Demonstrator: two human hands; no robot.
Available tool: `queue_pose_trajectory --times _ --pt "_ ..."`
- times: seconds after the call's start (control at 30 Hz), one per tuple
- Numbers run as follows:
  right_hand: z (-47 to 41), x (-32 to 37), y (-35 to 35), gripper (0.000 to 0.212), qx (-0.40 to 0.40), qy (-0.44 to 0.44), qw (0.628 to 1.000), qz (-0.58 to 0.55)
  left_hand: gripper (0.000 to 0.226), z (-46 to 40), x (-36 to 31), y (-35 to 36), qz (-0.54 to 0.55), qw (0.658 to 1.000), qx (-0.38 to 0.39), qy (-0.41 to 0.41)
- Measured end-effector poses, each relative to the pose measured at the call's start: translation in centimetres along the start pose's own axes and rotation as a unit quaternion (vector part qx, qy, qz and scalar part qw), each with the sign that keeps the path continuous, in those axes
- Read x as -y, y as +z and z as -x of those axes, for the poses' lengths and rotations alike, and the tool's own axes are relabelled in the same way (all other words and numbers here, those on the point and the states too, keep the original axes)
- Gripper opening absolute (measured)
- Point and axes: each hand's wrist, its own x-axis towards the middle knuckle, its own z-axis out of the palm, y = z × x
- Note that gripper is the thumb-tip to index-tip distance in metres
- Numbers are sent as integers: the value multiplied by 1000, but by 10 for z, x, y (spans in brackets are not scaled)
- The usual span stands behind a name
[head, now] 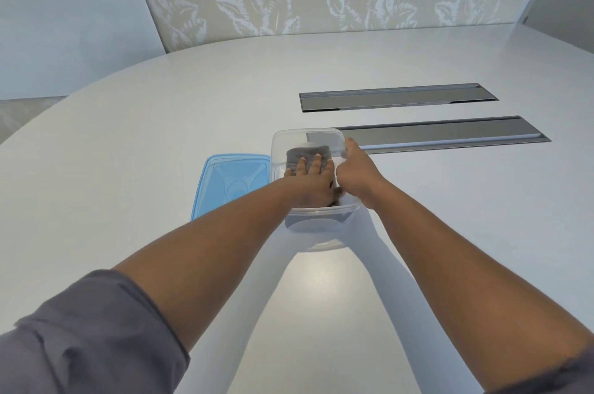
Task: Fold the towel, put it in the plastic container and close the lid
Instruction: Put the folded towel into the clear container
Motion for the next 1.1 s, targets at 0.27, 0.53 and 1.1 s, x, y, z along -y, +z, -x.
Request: queue_pose_trajectory --times 0.27,0.53,1.1 --pt "-5 -1 2 50 8 -3 999 49 38 37 10 -36 254 908 -330 -35" --pt "-6 -3 5 59 5 -3 998 62 33 42 75 -10 415 842 -303 -165" --pt "-4 -5 3 65 13 -5 998 60 97 50 101 16 256 940 -103 -200"
